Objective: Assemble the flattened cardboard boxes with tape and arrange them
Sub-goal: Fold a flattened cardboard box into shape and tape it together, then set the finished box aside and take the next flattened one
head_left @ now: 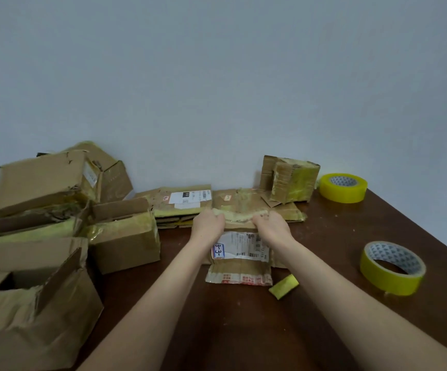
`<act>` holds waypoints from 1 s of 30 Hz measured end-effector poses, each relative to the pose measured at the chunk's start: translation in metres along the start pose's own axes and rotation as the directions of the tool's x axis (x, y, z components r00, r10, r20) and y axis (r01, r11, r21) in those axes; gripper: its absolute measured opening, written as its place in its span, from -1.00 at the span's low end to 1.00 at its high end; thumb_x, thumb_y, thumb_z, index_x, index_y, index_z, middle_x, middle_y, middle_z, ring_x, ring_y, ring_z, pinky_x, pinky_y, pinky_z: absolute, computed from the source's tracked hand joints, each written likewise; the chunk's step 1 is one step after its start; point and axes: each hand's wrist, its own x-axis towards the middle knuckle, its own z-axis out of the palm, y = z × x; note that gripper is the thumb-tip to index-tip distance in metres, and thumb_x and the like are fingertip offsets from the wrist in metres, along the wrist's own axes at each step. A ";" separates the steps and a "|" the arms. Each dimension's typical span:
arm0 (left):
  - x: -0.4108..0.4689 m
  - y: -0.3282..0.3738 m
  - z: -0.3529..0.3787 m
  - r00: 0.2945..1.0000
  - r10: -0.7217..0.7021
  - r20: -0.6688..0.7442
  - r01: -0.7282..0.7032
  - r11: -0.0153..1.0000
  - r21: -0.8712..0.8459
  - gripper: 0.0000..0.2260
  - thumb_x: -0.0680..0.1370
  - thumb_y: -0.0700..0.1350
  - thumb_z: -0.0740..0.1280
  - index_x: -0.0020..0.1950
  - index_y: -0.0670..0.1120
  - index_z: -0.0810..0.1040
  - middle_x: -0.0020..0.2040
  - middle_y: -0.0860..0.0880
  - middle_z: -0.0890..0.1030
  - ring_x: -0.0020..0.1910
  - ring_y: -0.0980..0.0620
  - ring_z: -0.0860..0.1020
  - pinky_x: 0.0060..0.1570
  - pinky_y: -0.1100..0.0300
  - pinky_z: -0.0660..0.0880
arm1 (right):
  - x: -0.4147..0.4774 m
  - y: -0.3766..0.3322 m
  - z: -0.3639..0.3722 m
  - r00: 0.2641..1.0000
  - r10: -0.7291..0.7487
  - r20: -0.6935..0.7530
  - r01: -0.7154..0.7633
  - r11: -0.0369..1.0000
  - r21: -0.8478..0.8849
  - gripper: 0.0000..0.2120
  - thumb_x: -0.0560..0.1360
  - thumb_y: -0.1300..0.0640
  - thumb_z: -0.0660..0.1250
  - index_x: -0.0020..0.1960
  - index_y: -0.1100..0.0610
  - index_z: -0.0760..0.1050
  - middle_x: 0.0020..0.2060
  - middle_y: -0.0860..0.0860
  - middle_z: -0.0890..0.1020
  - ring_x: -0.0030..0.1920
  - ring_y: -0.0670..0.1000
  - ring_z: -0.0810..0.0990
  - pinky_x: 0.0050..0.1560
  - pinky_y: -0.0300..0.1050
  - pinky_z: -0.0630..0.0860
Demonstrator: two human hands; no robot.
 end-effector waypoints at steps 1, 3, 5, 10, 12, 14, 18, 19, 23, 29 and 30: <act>-0.003 -0.001 -0.002 1.000 -0.018 0.000 0.018 1.000 -0.020 -0.70 0.60 -0.08 0.13 0.21 -0.24 0.45 0.11 -0.19 0.54 -0.09 -0.07 0.46 -0.24 0.15 0.35 | 0.000 0.001 -0.002 1.000 -0.007 0.027 0.005 0.999 0.042 -0.57 0.58 -0.07 0.15 0.23 0.27 0.43 0.07 0.14 0.56 0.08 0.14 0.53 0.05 0.00 0.44; -0.013 -0.002 -0.006 0.999 -0.040 -0.002 0.040 0.999 -0.029 -0.60 0.61 0.01 0.12 0.32 -0.22 0.39 0.21 -0.19 0.52 0.07 -0.14 0.49 -0.03 0.10 0.42 | -0.001 0.005 -0.005 0.999 -0.010 0.035 0.008 0.997 0.075 -0.52 0.53 -0.14 0.20 0.17 0.26 0.50 0.06 0.14 0.60 0.06 0.15 0.56 0.02 0.00 0.47; -0.023 -0.001 -0.012 1.000 -0.012 -0.026 0.012 1.000 -0.024 -0.55 0.60 0.06 0.14 0.38 -0.20 0.37 0.29 -0.18 0.49 0.22 -0.17 0.46 0.14 0.07 0.40 | -0.005 0.004 -0.006 0.998 -0.058 -0.019 0.060 0.991 0.120 -0.61 0.50 -0.10 0.28 0.08 0.21 0.55 0.03 0.13 0.62 0.02 0.15 0.59 -0.03 0.01 0.51; -0.034 0.031 -0.040 0.947 0.100 -0.306 -0.220 0.895 -0.389 -0.66 0.57 -0.06 0.28 0.31 -0.15 0.42 0.14 -0.02 0.53 0.13 0.00 0.49 0.10 0.13 0.40 | -0.010 -0.027 -0.034 0.948 -0.265 -0.178 0.308 0.905 0.293 -0.50 0.40 0.12 0.45 0.33 0.10 0.47 0.11 -0.05 0.57 0.15 0.01 0.54 0.12 -0.05 0.53; -0.036 0.051 -0.036 0.934 0.080 -0.348 -0.262 0.815 -0.516 -0.70 0.52 -0.05 0.37 0.20 -0.12 0.46 0.04 0.04 0.52 0.05 0.08 0.49 0.07 0.19 0.41 | -0.005 -0.035 -0.055 0.931 -0.288 -0.222 0.338 0.911 0.236 -0.38 0.33 0.07 0.51 0.35 0.03 0.40 0.08 -0.09 0.50 0.19 -0.01 0.47 0.11 -0.09 0.48; -0.032 0.070 -0.019 0.942 0.041 -0.334 -0.261 0.714 -0.650 -0.66 0.48 -0.11 0.44 0.20 -0.12 0.43 0.03 0.04 0.52 0.10 0.08 0.52 0.13 0.18 0.46 | 0.003 -0.034 -0.077 0.930 -0.267 -0.253 0.323 0.921 0.216 -0.38 0.30 -0.07 0.54 0.28 0.02 0.40 0.06 -0.09 0.48 0.12 -0.04 0.46 0.10 -0.09 0.45; -0.018 0.110 0.036 0.980 0.099 -0.175 -0.199 0.609 -0.768 -0.41 0.45 -0.29 0.44 0.43 -0.17 0.31 0.29 -0.07 0.47 0.28 0.03 0.48 0.28 0.08 0.45 | 0.029 -0.008 -0.123 0.884 -0.174 -0.433 0.282 0.939 0.197 -0.50 0.32 0.00 0.52 0.16 0.10 0.40 0.08 0.02 0.56 0.03 0.03 0.55 0.07 -0.02 0.51; -0.015 0.121 0.053 0.978 0.150 -0.148 -0.209 0.619 -0.757 -0.43 0.46 -0.34 0.41 0.44 -0.19 0.32 0.30 -0.06 0.48 0.28 0.04 0.47 0.29 0.12 0.43 | 0.036 0.004 -0.134 0.877 -0.138 -0.461 0.259 0.943 0.210 -0.52 0.34 0.07 0.51 0.17 0.11 0.40 0.09 0.04 0.55 0.02 0.03 0.55 0.07 0.00 0.52; -0.004 0.153 0.122 0.960 0.270 -0.079 -0.250 0.690 -0.680 -0.52 0.46 -0.44 0.31 0.37 -0.18 0.44 0.23 -0.05 0.56 0.18 0.09 0.53 0.25 0.21 0.45 | 0.064 0.058 -0.167 0.874 -0.010 -0.486 0.058 0.995 0.082 -0.45 0.43 0.19 0.40 0.36 0.06 0.29 0.27 0.07 0.47 0.16 0.12 0.51 0.08 0.01 0.52; 0.012 0.158 0.212 0.922 0.275 0.271 -0.189 0.933 -0.305 -0.62 0.56 -0.30 0.19 0.37 -0.12 0.45 0.31 -0.08 0.52 0.29 -0.03 0.47 0.18 0.24 0.37 | 0.103 0.098 -0.157 0.968 0.067 -0.242 -0.140 0.943 -0.302 -0.50 0.56 0.06 0.23 0.48 0.02 0.23 0.49 0.12 0.19 0.42 0.21 0.28 0.30 0.12 0.42; 0.016 0.158 0.219 0.918 0.274 0.286 -0.188 0.937 -0.293 -0.62 0.58 -0.30 0.16 0.37 -0.11 0.46 0.32 -0.09 0.51 0.29 -0.03 0.47 0.14 0.27 0.35 | 0.108 0.100 -0.155 0.971 0.051 -0.232 -0.125 0.939 -0.320 -0.53 0.56 0.06 0.21 0.45 0.01 0.27 0.46 0.11 0.26 0.39 0.21 0.33 0.28 0.13 0.43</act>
